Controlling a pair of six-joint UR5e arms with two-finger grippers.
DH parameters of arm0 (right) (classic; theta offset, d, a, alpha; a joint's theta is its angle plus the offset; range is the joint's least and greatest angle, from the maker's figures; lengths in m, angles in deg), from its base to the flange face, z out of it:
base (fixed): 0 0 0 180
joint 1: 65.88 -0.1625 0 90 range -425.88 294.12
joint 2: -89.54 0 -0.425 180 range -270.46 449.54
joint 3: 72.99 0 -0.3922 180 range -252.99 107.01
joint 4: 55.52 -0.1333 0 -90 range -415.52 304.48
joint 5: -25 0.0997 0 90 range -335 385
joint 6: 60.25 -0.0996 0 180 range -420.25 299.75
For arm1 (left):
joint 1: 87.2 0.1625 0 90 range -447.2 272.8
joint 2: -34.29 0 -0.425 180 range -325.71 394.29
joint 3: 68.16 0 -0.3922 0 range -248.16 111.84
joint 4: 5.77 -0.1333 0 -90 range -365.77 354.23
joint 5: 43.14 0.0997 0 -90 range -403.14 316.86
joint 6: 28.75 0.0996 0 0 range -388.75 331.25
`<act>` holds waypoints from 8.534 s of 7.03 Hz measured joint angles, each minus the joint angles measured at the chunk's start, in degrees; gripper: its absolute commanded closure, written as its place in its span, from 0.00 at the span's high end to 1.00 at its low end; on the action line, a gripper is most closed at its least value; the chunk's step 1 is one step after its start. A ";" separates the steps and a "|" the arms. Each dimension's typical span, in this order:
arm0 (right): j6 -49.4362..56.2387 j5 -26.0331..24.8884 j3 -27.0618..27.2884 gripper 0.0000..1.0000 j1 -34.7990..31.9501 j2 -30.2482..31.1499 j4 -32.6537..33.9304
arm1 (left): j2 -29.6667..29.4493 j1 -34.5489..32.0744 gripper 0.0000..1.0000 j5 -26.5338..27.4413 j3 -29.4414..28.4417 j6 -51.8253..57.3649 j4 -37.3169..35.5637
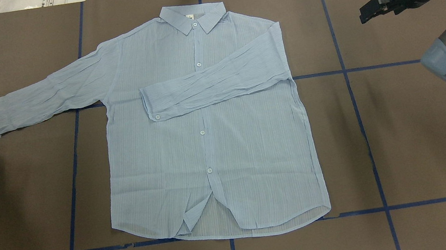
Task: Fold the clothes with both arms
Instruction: 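Reach the left gripper to the other sleeve's cuff and grasp it, then carry the sleeve with the left gripper across the chest over the first sleeve, then release the sleeve with the left gripper while both grippers move to the hem corners, then lower both grippers and grasp the two hem corners nearest the robot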
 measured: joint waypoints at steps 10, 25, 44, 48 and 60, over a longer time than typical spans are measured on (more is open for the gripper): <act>-0.01 -0.04 0.06 1.00 0.09 0.06 -0.05 | -31.49 16.92 0.00 6.39 13.53 -32.47 -9.47; -11.00 -3.79 6.91 1.00 7.06 0.92 -0.10 | -45.11 32.71 1.00 18.13 12.22 -20.99 -41.41; -43.61 -36.61 26.59 1.00 44.06 15.65 0.57 | -1.85 45.69 0.31 20.26 47.98 -28.96 -53.04; -43.71 -36.80 26.50 1.00 44.64 15.65 0.56 | -1.82 46.07 0.04 20.25 47.96 -28.96 -53.04; -51.65 -50.09 23.37 0.61 58.08 17.44 0.87 | -3.22 47.70 0.00 26.35 49.18 -29.13 -52.51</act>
